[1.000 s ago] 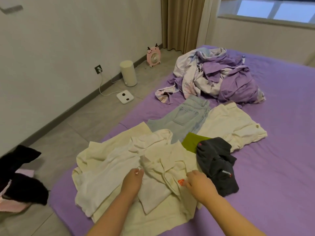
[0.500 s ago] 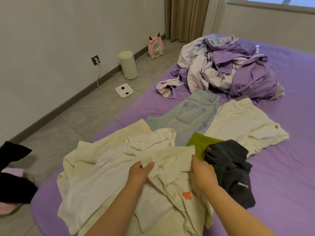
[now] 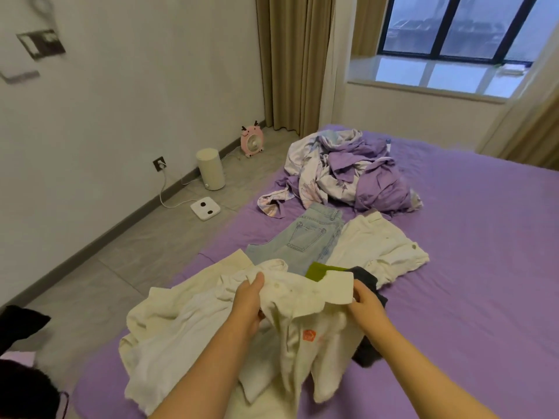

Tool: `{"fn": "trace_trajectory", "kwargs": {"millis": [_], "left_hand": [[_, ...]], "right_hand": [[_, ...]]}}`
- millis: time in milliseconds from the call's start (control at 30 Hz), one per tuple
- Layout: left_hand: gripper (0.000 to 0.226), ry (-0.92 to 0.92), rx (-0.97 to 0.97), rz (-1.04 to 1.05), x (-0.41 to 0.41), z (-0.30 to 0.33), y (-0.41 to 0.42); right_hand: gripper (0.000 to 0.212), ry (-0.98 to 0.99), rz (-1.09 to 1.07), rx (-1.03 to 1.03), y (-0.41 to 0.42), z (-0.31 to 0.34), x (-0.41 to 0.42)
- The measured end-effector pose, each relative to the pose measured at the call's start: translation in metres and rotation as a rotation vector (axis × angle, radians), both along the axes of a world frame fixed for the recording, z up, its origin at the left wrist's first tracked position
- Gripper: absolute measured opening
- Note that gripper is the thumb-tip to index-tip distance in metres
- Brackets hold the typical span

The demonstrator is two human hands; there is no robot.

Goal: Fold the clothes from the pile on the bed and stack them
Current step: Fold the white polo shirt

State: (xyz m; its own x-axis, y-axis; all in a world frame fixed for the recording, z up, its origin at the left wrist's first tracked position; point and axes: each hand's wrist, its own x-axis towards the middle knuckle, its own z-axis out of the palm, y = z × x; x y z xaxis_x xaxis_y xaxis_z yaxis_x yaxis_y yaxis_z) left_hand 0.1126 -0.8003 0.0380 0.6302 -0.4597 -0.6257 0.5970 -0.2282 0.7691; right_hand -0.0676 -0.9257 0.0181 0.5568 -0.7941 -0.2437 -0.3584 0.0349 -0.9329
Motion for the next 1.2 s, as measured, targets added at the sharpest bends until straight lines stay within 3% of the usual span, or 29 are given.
{"fn": "trace_trajectory", "kwargs": {"millis": [133,267,500,900,967,1067,1200], "left_hand": [[0.042,-0.139,-0.023,-0.074,-0.006,0.059,-0.007],[0.043,-0.269,-0.030,-0.128,-0.022,0.108,-0.016],[0.043,-0.175,-0.244,-0.033,-0.077,0.185,-0.030],[0.036,-0.151,-0.434,-0.114,-0.223,0.258,-0.028],[0.032,-0.177,-0.473,-0.157,-0.257,0.269,-0.021],[0.022,-0.239,-0.539,-0.323,-0.292,0.281,-0.010],[0.017,-0.390,-0.567,-0.637,-0.341,0.294,0.004]], "right_hand": [[0.028,-0.116,-0.008,-0.097,0.000,0.082,-0.026],[0.017,-0.102,-0.028,-0.230,-0.007,0.155,-0.068],[0.006,-0.088,-0.030,-0.318,-0.008,0.253,-0.166],[0.022,-0.213,0.004,-0.279,0.025,0.316,-0.314],[0.033,-0.201,0.056,-0.319,0.031,0.321,-0.349],[0.045,-0.019,0.120,-0.467,0.031,0.324,-0.386],[0.024,0.011,0.012,-0.613,0.028,0.327,-0.428]]}}
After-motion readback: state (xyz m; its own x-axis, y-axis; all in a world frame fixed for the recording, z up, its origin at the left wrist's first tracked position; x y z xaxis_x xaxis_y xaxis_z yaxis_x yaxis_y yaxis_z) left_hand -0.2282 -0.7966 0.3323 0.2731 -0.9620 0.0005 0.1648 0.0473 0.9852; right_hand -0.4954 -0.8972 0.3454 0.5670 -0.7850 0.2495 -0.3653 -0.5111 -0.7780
